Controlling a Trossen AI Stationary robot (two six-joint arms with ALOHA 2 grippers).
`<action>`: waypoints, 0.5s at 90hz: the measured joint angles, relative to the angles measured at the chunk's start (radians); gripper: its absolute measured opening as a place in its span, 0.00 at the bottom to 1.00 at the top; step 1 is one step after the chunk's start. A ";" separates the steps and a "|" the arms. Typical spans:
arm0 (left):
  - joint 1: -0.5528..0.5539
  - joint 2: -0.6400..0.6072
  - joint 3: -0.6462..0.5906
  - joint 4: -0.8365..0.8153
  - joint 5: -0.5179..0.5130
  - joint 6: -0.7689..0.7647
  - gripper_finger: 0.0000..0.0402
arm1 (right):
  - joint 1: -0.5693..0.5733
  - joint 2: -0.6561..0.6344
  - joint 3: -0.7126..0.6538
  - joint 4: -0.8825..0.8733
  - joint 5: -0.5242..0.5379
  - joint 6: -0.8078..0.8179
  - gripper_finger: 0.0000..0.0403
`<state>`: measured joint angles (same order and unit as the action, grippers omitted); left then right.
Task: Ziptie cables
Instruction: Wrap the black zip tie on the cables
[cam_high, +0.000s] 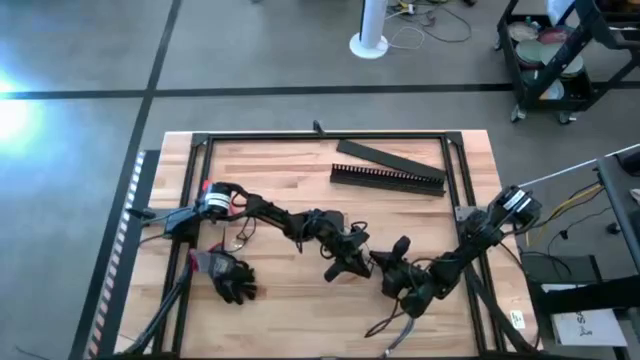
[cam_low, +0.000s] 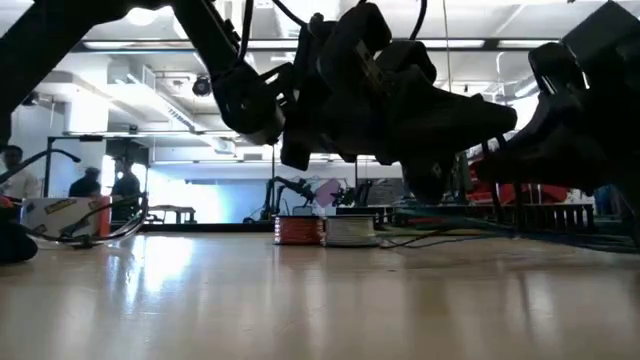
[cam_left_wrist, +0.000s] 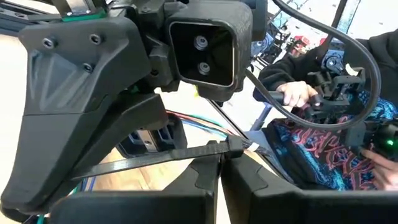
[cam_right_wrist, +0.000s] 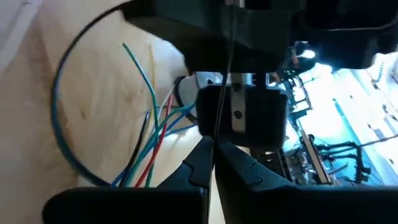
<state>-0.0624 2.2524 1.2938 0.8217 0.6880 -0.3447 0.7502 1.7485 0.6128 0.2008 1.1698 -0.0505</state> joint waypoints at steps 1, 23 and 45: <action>0.000 0.000 0.000 0.000 0.000 0.000 0.00 | 0.000 0.000 0.000 0.000 0.000 0.000 0.00; -0.001 0.000 0.000 0.000 0.001 0.000 0.00 | 0.000 0.000 -0.006 -0.010 0.000 0.051 0.00; -0.002 0.000 0.000 0.000 0.002 0.000 0.00 | 0.000 0.000 -0.008 -0.013 0.001 0.076 0.00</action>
<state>-0.0647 2.2524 1.2938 0.8218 0.6895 -0.3451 0.7502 1.7485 0.6044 0.1875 1.1713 0.0257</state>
